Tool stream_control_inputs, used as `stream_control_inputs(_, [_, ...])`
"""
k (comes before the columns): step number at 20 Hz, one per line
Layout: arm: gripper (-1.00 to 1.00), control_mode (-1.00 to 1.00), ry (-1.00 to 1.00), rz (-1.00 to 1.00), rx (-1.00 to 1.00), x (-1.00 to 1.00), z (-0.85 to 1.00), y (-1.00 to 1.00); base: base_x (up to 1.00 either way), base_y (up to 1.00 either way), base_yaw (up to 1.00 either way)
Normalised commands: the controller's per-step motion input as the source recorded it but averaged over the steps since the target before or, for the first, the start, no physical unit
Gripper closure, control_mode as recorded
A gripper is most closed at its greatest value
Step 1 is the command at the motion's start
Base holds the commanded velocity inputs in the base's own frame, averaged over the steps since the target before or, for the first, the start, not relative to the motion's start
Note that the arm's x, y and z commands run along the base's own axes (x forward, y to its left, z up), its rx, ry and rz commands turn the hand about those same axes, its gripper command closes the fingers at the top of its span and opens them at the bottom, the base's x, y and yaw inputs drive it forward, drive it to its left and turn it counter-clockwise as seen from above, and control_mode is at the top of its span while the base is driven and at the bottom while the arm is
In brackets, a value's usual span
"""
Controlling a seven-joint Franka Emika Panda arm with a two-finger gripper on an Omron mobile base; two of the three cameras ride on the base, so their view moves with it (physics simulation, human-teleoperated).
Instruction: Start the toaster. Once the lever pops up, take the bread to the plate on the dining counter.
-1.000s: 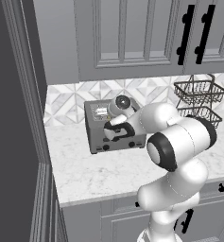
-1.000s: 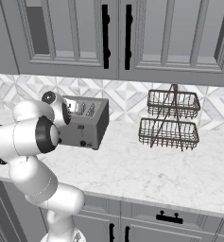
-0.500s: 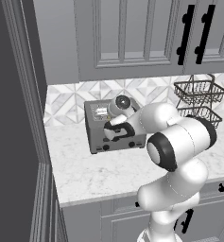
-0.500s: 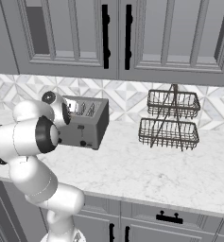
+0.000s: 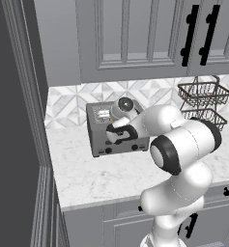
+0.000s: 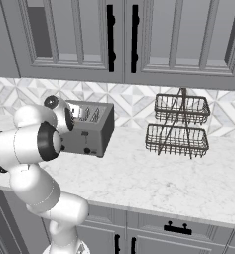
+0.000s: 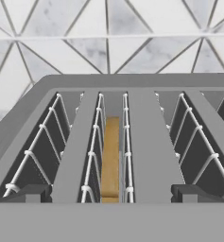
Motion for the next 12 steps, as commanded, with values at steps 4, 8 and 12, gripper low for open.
stream_control_inputs(4, [-1.0,-1.0,0.0,0.0,0.0,0.0,0.0,0.0,0.0,0.0,0.0])
stream_control_inputs(8, [-1.0,-1.0,0.0,0.0,0.0,0.0,0.0,0.0,0.0,0.0,0.0])
stream_control_inputs(12, [-1.0,-1.0,0.0,0.0,0.0,0.0,0.0,0.0,0.0,0.0,0.0])
